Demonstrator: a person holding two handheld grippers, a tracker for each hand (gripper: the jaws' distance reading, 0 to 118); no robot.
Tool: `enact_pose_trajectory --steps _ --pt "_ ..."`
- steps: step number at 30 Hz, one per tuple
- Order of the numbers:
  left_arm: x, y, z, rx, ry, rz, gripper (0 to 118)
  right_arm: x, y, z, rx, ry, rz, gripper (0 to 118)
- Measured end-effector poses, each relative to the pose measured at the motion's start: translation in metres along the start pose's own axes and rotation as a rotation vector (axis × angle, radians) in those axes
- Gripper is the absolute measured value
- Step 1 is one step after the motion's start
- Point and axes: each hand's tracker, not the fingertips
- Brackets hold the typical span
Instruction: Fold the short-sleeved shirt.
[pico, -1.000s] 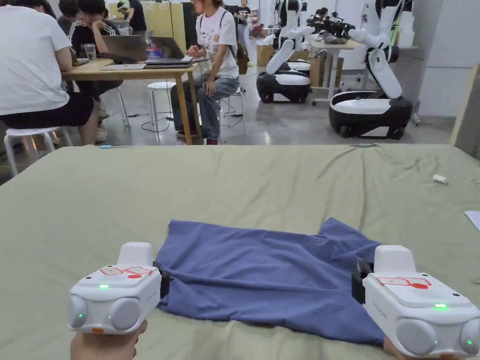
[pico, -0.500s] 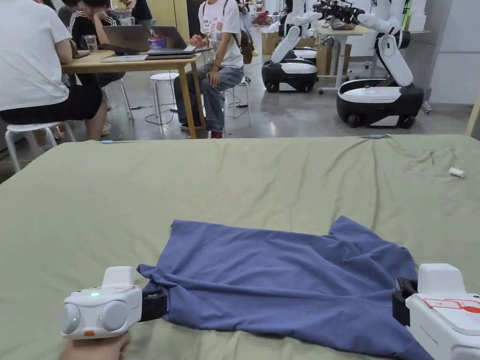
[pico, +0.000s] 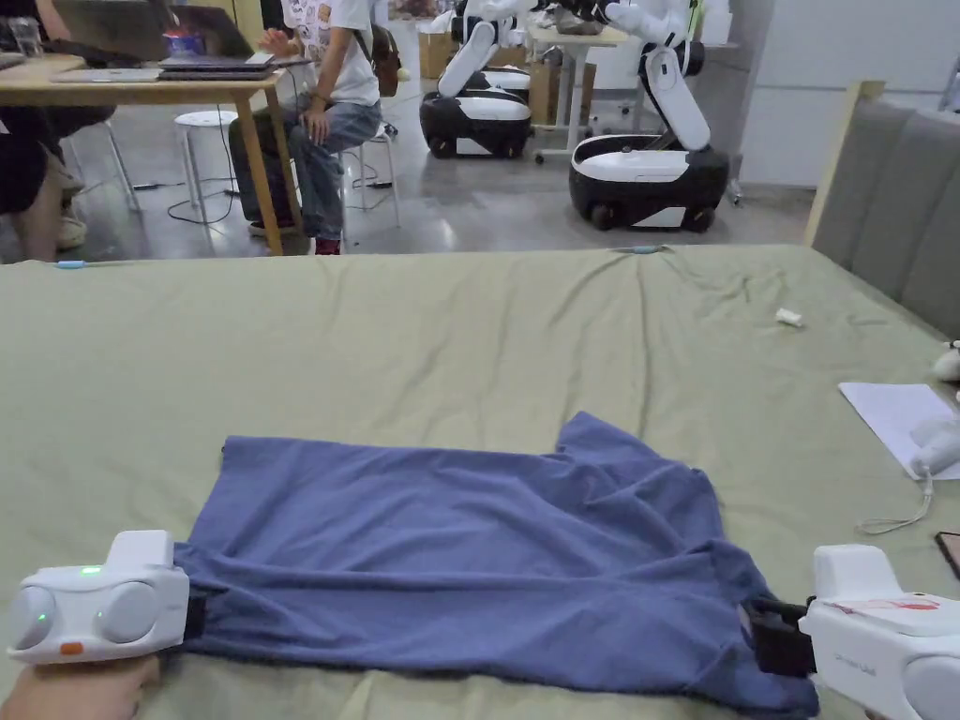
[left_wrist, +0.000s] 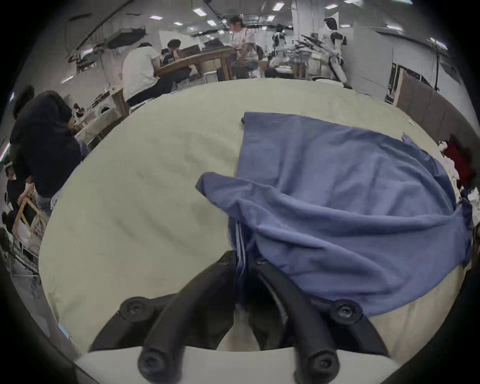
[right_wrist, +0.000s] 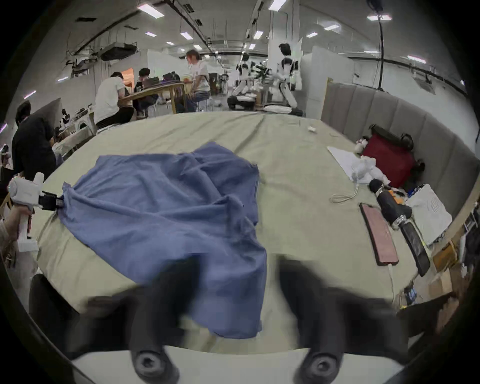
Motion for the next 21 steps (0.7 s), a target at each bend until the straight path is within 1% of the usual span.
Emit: enact_pose_trajectory --steps 1,2,3,4,5,6,7,8,9,10,11,12,13,14,15,18,21 --pt "-0.002 -0.001 0.003 0.004 -0.011 0.018 5 0.0 -0.001 -0.005 -0.023 0.006 0.004 118" --pt "-0.004 -0.001 0.005 0.005 -0.02 0.032 5 0.0 -0.002 -0.011 -0.054 0.008 0.012 116" --pt "-0.004 -0.002 0.007 0.006 -0.026 0.039 5 0.0 -0.002 -0.012 -0.035 0.018 0.017 107" --pt "-0.008 0.0 0.007 0.009 -0.028 0.043 5 -0.001 -0.003 -0.019 -0.09 0.024 0.02 100" --pt "-0.008 0.0 0.009 0.012 -0.03 0.048 5 -0.001 -0.003 -0.026 -0.158 0.039 0.009 100" --pt "-0.007 -0.001 0.012 0.015 -0.031 0.05 5 -0.001 0.0 -0.029 -0.191 0.043 0.013 100" --pt "-0.007 -0.001 0.015 0.022 -0.032 0.054 5 -0.001 0.002 -0.032 -0.215 0.053 0.012 97" --pt "-0.01 0.001 0.015 0.025 -0.035 0.057 5 0.0 0.004 -0.037 -0.261 0.054 0.002 88" --pt "-0.011 0.002 0.018 0.031 -0.036 0.062 5 0.001 0.005 -0.043 -0.33 0.048 -0.002 71" --pt "-0.012 0.002 0.021 0.035 -0.041 0.069 5 0.002 0.005 -0.044 -0.35 0.057 -0.002 37" --pt "-0.013 0.001 0.025 0.044 -0.044 0.076 5 0.004 0.004 -0.043 -0.333 0.101 -0.022 19" --pt "-0.017 0.003 0.027 0.049 -0.049 0.084 5 0.005 0.005 -0.041 -0.321 0.086 -0.026 11" --pt "-0.018 0.003 0.03 0.056 -0.054 0.089 5 0.005 0.006 -0.036 -0.301 0.082 -0.036 9" --pt "-0.019 0.003 0.034 0.061 -0.056 0.094 5 0.01 0.009 -0.034 -0.269 0.105 -0.069 8" --pt "-0.02 0.003 0.039 0.066 -0.058 0.095 5 0.009 0.01 -0.029 -0.258 0.097 -0.073 8" --pt "-0.026 0.007 0.047 0.083 -0.067 0.105 5 -0.001 0.018 -0.003 -0.173 0.045 -0.022 7" --pt "-0.029 0.005 0.056 0.095 -0.062 0.095 4 -0.006 0.026 0.021 -0.127 0.048 -0.001 7"
